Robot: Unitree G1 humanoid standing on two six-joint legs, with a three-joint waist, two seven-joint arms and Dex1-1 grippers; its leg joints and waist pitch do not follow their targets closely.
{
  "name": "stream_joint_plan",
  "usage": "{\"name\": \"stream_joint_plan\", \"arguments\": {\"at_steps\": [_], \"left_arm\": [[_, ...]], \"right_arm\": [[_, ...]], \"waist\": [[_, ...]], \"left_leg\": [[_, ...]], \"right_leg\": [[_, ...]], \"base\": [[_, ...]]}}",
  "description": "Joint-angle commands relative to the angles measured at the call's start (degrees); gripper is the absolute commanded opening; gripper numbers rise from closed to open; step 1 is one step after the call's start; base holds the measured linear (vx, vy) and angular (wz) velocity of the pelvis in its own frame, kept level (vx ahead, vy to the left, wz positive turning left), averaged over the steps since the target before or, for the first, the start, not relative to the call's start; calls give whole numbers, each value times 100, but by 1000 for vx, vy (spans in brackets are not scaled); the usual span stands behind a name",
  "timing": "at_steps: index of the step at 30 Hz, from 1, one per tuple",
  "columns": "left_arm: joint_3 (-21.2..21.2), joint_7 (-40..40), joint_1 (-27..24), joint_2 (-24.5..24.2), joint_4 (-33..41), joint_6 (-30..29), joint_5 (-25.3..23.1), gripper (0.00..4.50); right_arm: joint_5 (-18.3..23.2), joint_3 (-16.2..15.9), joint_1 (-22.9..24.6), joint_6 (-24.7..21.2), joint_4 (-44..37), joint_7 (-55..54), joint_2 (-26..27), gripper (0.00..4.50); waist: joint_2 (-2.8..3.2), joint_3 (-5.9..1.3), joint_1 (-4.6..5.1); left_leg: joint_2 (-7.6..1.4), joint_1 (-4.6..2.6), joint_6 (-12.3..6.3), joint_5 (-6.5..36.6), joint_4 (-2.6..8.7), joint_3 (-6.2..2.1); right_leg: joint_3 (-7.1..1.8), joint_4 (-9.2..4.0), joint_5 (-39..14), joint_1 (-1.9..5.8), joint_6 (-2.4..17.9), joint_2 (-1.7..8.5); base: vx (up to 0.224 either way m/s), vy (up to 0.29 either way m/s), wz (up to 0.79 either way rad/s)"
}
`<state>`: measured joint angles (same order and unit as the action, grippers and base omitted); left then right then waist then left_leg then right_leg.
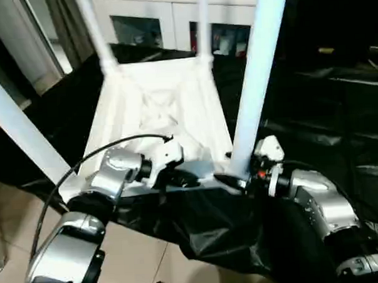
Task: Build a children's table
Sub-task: Rotate leg to tighten
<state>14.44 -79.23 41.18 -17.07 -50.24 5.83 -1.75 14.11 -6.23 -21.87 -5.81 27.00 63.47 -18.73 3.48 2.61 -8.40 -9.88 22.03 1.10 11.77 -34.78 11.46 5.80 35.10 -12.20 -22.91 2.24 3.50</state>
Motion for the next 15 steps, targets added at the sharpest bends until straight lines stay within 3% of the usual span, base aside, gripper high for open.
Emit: {"name": "stream_joint_plan", "arguments": {"at_steps": [1, 3, 9, 15], "left_arm": [[117, -275, -86, -1, 75, -46, 53, 0], [111, -311, -102, -32, 103, -70, 77, 0], [97, -375, -162, -81, 209, -126, 98, 0], [21, -46, -143, 72, 162, -161, 92, 0]], "right_arm": [[47, -137, 100, -174, -91, 179, -56, 360], [61, -153, 119, -199, -138, 211, -77, 340], [73, -231, 142, -350, -230, 357, -48, 278], [-12, -254, 221, -533, -186, 17, 80, 265]], "waist": [[-60, -360, -13], [-72, -373, -20], [-73, -416, -47], [-57, -418, -56]], "left_leg": [[-523, -110, -696, 520, 386, -248], [-524, -117, -579, 510, 392, -247], [-494, -78, -698, 182, 339, -247], [-504, -96, -655, 266, 340, -247]], "right_leg": [[-382, -361, -251, 295, 1175, 701], [-398, -350, -265, 307, 1176, 712], [-385, -283, 256, 322, 1200, 712], [-382, -300, 150, 313, 1190, 705]], "base": [[0, 0, 0], [0, 0, 0], [0, 0, 0], [0, 0, 0]]}}
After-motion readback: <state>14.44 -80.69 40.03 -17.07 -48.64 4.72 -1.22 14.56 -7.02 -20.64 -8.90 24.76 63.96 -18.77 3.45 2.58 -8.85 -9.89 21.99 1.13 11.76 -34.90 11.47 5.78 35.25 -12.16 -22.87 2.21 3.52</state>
